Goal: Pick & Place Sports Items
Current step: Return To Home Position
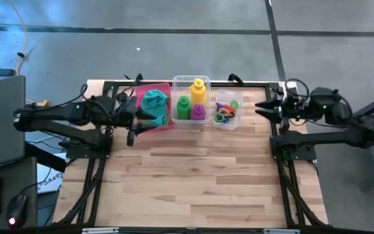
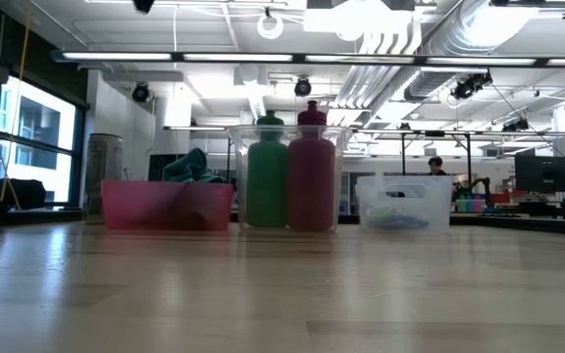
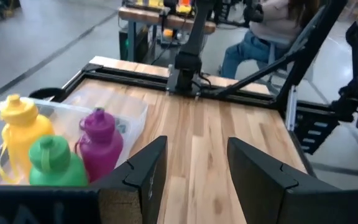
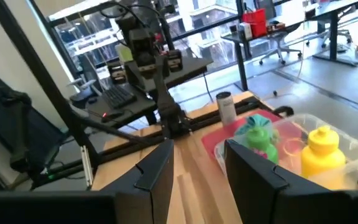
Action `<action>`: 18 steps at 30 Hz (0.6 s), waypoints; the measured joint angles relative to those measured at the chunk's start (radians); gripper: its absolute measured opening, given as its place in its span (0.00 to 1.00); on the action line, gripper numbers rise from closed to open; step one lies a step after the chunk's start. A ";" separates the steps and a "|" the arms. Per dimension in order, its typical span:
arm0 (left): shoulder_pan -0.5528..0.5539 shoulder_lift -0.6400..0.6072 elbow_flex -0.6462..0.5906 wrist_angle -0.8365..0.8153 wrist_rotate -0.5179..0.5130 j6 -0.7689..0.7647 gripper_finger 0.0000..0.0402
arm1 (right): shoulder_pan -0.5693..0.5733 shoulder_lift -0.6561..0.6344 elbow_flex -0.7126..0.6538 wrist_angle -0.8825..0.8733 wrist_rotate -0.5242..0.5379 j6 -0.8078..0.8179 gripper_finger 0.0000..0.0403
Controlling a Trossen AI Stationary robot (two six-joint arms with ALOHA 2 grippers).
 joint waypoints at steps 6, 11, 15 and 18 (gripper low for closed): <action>0.000 -0.172 -0.294 0.270 -0.005 0.003 0.41 | 0.017 -0.154 -0.247 0.176 0.034 0.001 0.33; 0.000 -0.251 -0.490 0.422 -0.005 0.023 0.41 | 0.016 -0.266 -0.483 0.322 0.025 0.003 0.33; 0.000 -0.268 -0.597 0.496 -0.005 0.031 0.41 | 0.016 -0.344 -0.647 0.411 0.022 0.025 0.33; -0.004 -0.283 -0.645 0.514 -0.005 0.051 0.41 | 0.016 -0.397 -0.726 0.442 0.020 0.023 0.33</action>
